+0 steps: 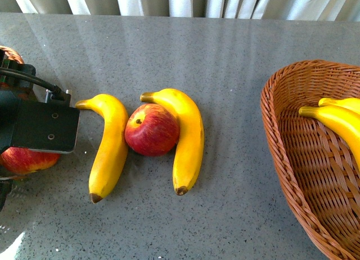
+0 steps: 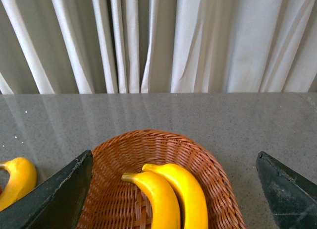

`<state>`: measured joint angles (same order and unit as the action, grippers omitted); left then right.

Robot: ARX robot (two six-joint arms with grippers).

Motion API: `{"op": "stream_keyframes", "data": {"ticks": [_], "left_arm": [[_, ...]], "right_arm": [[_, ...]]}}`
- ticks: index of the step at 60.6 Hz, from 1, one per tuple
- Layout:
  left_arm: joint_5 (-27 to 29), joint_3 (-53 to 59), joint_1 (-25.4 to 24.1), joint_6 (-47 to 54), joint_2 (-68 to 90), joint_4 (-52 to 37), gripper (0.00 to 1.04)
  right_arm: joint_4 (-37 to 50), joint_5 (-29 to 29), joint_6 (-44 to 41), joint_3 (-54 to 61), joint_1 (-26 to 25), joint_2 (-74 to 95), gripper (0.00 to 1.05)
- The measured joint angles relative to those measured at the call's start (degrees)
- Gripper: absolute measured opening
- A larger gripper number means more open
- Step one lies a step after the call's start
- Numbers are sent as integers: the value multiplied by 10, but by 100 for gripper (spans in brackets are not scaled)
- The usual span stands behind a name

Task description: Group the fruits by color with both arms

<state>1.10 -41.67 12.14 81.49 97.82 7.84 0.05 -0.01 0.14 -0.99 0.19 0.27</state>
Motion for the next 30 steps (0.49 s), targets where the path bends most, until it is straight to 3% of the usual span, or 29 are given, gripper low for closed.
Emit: {"op": "stream_keyframes", "data": {"ticks": [30], "left_arm": [[19, 0, 0, -14, 11, -18, 96]], "right_arm": [[0, 0, 0, 0, 0, 0, 96]]}}
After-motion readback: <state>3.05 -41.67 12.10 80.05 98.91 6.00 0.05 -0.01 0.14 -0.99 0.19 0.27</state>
